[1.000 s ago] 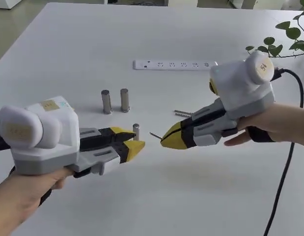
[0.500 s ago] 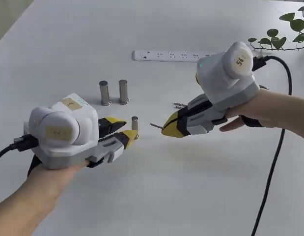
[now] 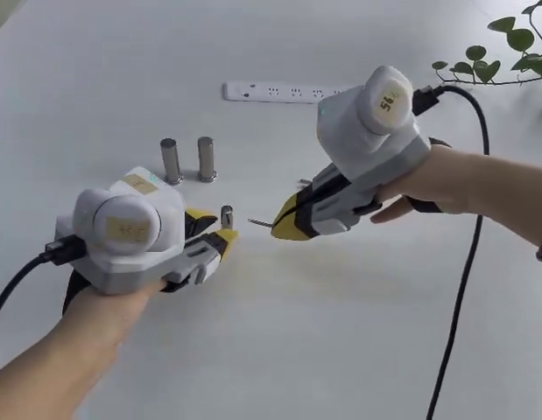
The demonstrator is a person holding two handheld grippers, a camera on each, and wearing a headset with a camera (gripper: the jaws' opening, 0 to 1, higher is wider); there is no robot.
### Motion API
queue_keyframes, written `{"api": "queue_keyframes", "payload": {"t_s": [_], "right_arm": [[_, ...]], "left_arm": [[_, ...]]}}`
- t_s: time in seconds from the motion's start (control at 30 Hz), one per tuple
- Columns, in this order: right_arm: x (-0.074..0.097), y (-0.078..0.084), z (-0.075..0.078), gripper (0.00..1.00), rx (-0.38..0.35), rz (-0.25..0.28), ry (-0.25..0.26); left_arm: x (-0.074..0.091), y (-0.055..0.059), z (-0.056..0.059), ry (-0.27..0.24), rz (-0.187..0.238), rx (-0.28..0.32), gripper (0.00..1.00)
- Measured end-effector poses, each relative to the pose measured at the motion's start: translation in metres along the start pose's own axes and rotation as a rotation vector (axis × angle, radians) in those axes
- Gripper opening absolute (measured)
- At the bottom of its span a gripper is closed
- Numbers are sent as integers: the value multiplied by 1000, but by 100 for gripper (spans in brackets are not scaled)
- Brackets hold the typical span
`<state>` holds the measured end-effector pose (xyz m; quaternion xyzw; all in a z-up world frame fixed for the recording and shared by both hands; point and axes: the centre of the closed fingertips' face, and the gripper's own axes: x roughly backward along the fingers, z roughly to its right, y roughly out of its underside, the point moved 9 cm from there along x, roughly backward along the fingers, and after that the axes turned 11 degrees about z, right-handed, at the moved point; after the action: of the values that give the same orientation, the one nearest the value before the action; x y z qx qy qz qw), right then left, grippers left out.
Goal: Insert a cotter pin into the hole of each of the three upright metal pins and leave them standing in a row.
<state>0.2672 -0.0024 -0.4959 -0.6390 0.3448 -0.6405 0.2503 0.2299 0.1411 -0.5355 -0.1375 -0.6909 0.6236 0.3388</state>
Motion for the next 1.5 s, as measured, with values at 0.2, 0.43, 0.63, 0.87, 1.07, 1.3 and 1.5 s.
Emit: {"api": "queue_keyframes", "payload": {"t_s": [0.2, 0.43, 0.63, 0.87, 1.07, 1.3, 1.5], "right_arm": [[-4, -5, 3, 0, 10, -18, -13], [-7, -8, 4, 0, 13, -33, -19], [-8, -10, 5, 0, 23, -42, -24], [-11, -12, 9, 0, 34, -53, -28], [-14, -15, 11, 0, 46, -59, -34], [-18, -18, 12, 0, 52, -70, -39], [-21, -23, 13, 0, 51, -73, -33]], "left_arm": [[-5, 2, -1, -2, -5, 9, 13], [-7, 3, -2, -4, -12, 19, 10], [-7, 7, -1, -6, -23, 11, 9], [-8, 8, -1, -5, -24, 8, 8], [-9, 10, -1, -5, -32, -3, 8], [-9, 11, -1, 5, -41, -5, 7], [-10, 11, 0, 6, -39, -13, 7]]}}
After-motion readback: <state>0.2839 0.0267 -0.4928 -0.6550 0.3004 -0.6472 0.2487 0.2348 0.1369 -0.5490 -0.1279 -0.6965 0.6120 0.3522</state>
